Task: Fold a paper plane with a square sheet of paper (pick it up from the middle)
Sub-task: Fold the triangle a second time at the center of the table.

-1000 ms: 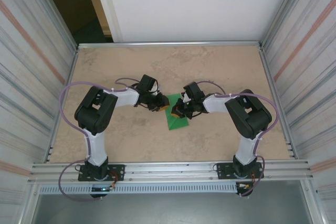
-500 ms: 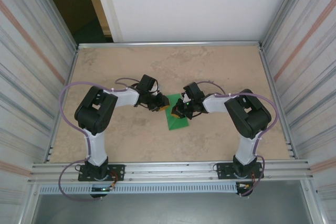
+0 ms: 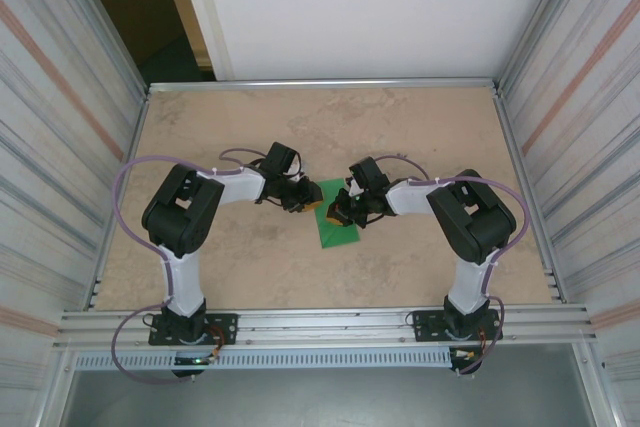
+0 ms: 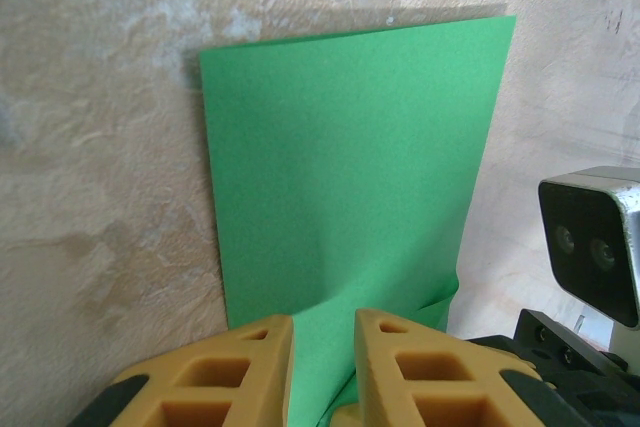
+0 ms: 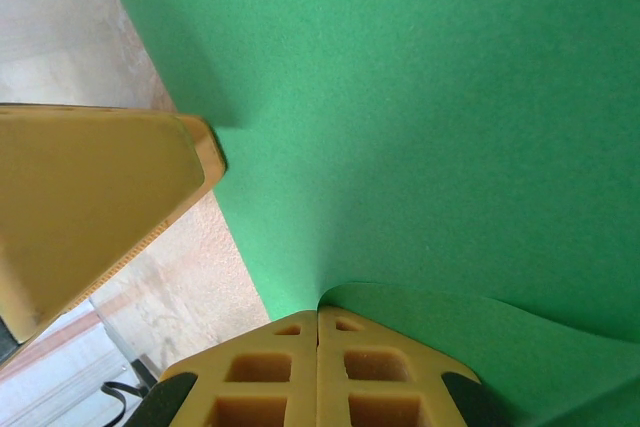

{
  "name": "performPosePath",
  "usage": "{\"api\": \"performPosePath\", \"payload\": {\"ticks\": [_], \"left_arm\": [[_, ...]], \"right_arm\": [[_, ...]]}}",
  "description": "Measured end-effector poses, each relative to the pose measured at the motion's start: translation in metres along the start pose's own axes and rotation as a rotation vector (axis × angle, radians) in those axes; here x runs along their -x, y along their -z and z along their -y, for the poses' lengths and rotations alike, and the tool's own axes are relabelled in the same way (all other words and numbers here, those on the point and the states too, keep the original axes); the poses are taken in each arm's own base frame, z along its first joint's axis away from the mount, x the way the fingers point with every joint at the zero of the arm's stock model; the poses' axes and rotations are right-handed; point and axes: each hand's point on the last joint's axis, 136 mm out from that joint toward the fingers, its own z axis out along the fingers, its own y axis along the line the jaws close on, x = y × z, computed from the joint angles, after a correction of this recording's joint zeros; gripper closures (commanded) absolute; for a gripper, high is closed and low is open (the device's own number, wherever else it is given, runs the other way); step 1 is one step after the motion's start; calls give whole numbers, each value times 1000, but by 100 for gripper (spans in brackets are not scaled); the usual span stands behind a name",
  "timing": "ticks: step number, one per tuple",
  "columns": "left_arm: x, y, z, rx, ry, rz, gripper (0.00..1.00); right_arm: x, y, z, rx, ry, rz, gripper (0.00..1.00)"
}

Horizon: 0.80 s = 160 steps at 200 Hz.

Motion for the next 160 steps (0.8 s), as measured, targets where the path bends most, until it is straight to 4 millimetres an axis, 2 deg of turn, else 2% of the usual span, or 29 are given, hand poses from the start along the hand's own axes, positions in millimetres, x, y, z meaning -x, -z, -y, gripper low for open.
{"api": "performPosePath", "payload": {"ticks": [126,149,160], "left_arm": [[1,1,0,-1,0,2,75],[3,8,-3,12,19,7,71],[8,17,-5,22,31,30,70]], "right_arm": [[0,-3,-1,-12,-5,-11,100],[0,-3,-1,-13,-6,-11,91],[0,-3,-1,-13,-5,-12,84]]}}
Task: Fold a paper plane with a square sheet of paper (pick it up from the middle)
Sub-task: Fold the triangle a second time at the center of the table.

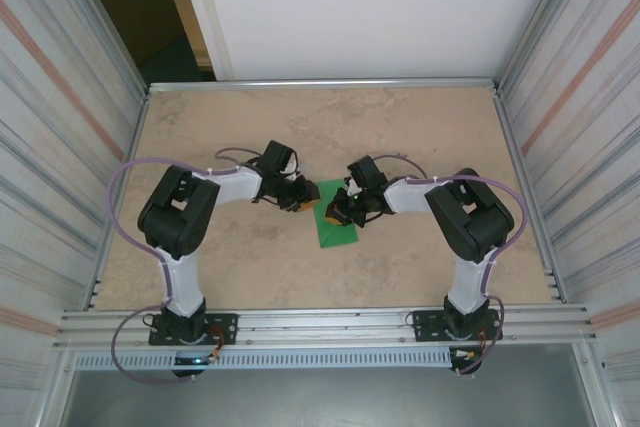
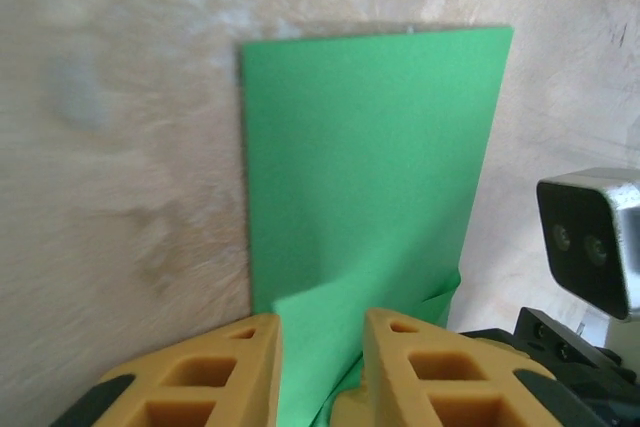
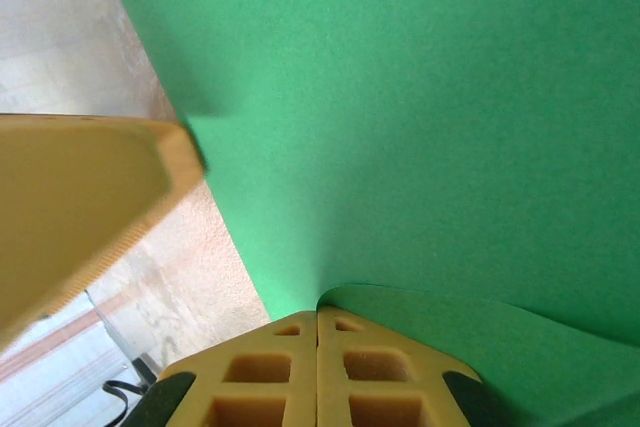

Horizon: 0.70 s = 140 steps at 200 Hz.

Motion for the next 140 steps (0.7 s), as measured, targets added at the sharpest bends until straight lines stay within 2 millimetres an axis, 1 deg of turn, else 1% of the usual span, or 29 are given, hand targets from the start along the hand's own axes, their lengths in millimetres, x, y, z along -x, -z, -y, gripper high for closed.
{"api": "performPosePath", "payload": {"ticks": [13,33,46,58,66,78,93,109,125,140], "left_arm": [[10,14,1,5,8,42,68],[25,44,8,-6,4,132,67],[29,61,10,-12,0,178,66],[25,68,8,-12,2,198,66],[21,70,5,-8,3,202,66],[13,68,-5,7,22,196,66],[2,62,-21,29,53,174,66],[-9,56,-33,49,77,150,66],[-18,51,-36,56,84,131,66],[-25,47,-31,48,70,118,65]], "right_arm": [[1,0,-4,11,8,-1,78],[2,1,-9,22,13,1,70],[3,1,-10,25,14,2,68],[3,1,-11,26,14,2,67],[3,1,-11,28,15,2,67],[3,1,-11,29,15,2,67],[3,1,-11,29,15,2,67],[3,2,-12,30,16,2,65],[3,2,-13,37,19,-2,61],[2,2,-15,43,25,-3,60]]}}
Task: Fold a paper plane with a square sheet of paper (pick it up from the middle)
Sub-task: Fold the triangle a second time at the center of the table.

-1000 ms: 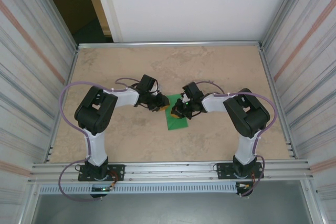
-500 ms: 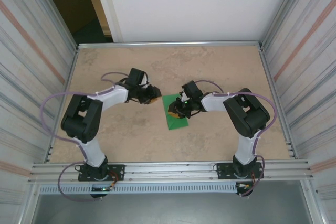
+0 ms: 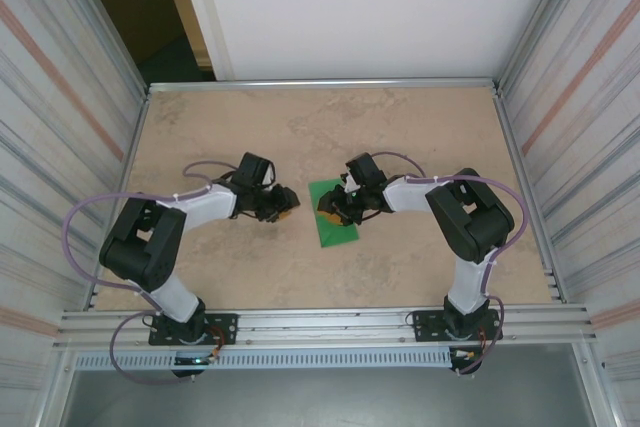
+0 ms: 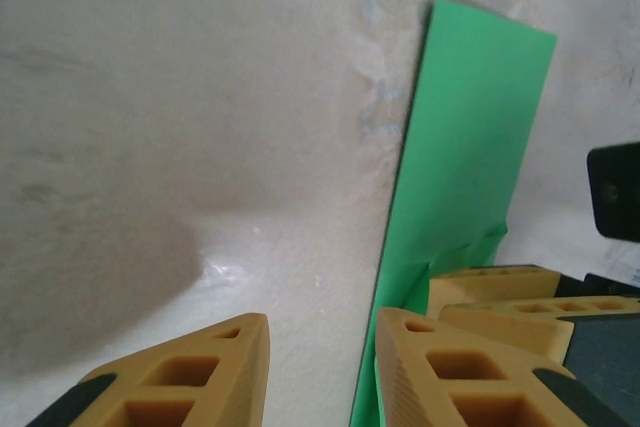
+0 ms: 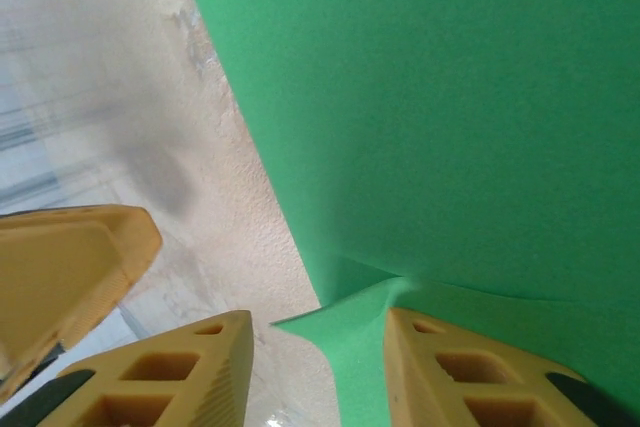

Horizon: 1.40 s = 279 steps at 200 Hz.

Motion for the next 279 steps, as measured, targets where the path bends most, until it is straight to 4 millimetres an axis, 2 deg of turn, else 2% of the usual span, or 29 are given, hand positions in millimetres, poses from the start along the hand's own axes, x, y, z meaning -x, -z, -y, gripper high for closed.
{"api": "performPosePath", "payload": {"ticks": [13,38,57,89,123,196,279], "left_arm": [[-4,-2,4,-10,-11,-7,65],[-8,-5,10,-28,-19,-8,68],[-9,-6,13,-39,-20,-6,74],[-19,-10,27,-73,-55,-22,84],[-34,-26,37,-72,-102,-74,90],[-31,-42,46,-25,-177,-79,97],[-31,-53,29,68,-174,-89,100]], "right_arm": [[0,0,0,1,3,0,61],[0,0,4,-15,10,4,77],[-1,-1,9,-36,8,7,87],[-2,-2,15,-54,-5,1,93],[-2,-2,15,-56,-7,-1,99],[-2,-2,16,-64,-13,-5,100],[-2,-2,16,-65,-13,-6,100]]}}
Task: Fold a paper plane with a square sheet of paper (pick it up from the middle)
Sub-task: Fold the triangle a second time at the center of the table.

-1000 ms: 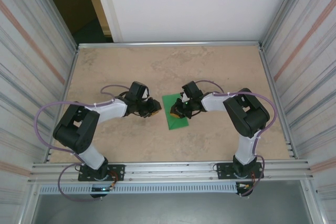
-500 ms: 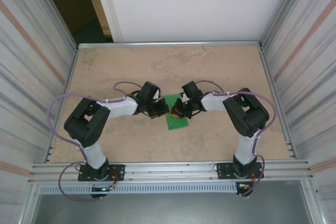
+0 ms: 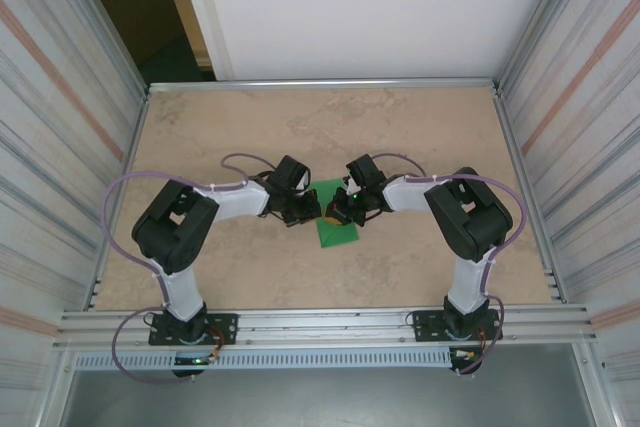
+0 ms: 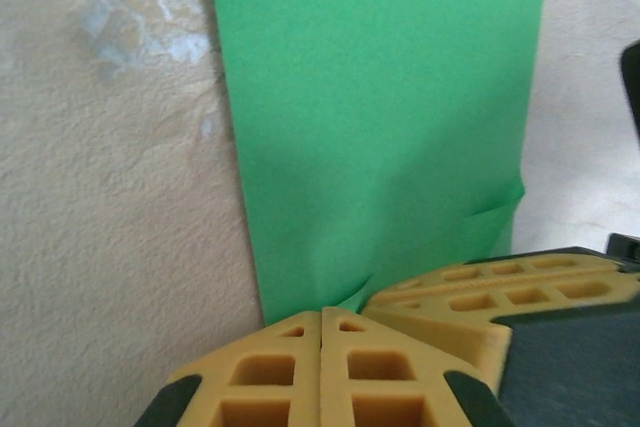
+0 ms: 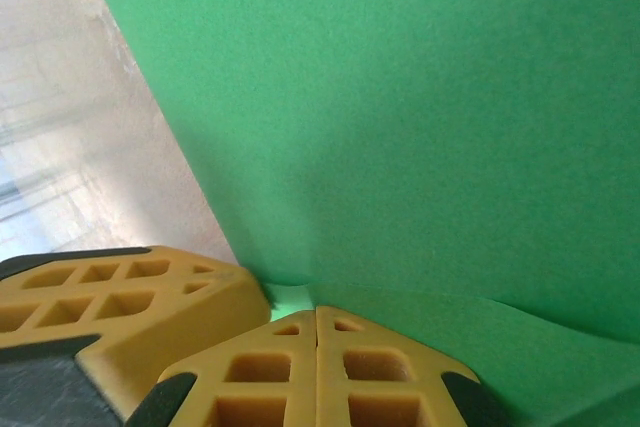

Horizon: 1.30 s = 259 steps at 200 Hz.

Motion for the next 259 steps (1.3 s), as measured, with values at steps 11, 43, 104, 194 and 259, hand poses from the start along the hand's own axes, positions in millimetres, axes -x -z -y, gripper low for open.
{"api": "performPosePath", "payload": {"ticks": [11,43,104,194,259], "left_arm": [[0,-1,-1,3,1,-3,100],[1,-2,-1,17,-7,-6,100],[1,-2,-2,35,-5,-12,100],[2,-2,-2,38,-15,-15,100],[2,-3,-1,41,-28,-20,100]], "right_arm": [[0,0,0,0,0,0,100],[0,0,0,1,-1,0,100],[-2,9,-3,-1,35,-2,100],[3,33,-10,-19,107,59,100],[-2,16,7,-56,80,12,100]]}}
